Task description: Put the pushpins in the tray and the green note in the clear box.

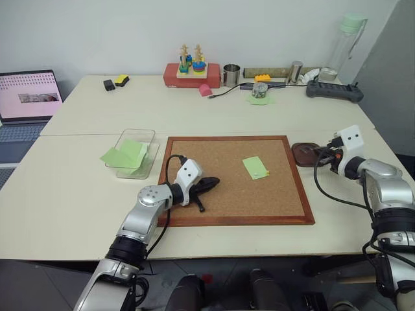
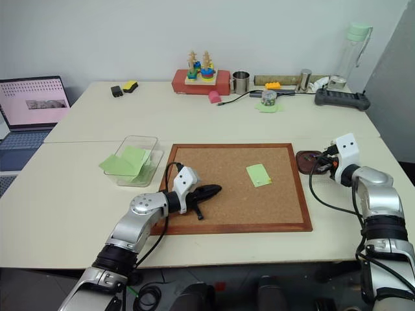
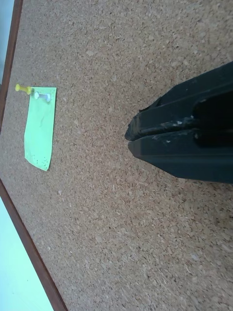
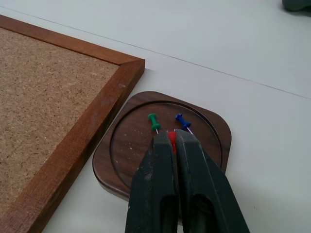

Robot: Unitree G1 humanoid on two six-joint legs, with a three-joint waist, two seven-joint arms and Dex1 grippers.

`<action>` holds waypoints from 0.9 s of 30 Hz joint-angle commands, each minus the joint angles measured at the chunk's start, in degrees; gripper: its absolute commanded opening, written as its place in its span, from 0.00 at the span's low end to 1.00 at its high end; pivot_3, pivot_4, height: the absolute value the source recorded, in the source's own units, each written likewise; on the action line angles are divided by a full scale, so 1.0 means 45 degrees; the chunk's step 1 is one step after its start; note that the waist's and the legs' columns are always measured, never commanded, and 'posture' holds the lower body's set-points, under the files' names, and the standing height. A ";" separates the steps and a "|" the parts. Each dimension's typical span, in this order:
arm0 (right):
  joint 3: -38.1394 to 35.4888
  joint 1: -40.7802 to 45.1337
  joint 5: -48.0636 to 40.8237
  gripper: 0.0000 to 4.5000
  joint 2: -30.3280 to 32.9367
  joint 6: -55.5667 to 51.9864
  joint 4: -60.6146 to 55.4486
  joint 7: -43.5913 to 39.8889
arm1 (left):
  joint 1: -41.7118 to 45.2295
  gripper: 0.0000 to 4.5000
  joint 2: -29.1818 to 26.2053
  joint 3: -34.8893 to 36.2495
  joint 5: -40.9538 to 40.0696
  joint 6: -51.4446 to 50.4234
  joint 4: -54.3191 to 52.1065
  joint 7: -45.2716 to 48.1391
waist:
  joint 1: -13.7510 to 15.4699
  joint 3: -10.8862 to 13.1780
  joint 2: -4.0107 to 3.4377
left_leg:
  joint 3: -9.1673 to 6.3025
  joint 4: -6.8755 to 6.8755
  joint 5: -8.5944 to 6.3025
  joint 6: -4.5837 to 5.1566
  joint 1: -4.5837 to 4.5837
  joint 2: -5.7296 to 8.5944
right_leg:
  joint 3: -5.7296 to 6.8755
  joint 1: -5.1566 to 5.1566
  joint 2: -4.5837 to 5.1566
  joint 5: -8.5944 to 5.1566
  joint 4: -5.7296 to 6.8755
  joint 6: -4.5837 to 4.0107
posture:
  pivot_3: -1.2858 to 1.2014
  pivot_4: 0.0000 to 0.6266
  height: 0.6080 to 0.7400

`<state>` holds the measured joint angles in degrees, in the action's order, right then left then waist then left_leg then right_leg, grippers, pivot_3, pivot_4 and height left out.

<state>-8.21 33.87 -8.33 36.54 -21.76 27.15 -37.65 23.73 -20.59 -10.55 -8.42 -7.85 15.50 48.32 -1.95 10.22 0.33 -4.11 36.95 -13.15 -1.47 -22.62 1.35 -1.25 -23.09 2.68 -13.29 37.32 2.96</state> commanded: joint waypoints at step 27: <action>0.0874 -0.1879 -0.1767 0.79 0.0106 -0.0243 -0.5165 -0.2806 | -0.0439 0.00 -0.0336 -0.0232 0.0336 -0.0195 0.0425 0.0200 | -0.0024 -0.0010 -0.0010 | -0.0032 -0.0007 -0.0001 0.0004 -0.0009 -0.0022 | 0.0012 0.0006 -0.0030 0.0000 -0.0024 0.0002 | 0.52 0.24 1.00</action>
<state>-4.67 25.06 -15.31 37.80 -23.19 8.01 -50.36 23.37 -21.11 -10.57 -8.42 -7.12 15.35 48.42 -2.06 10.18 0.28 -4.24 36.92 -13.15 -1.45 -22.65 1.24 -1.20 -23.06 2.53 -13.26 37.21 2.93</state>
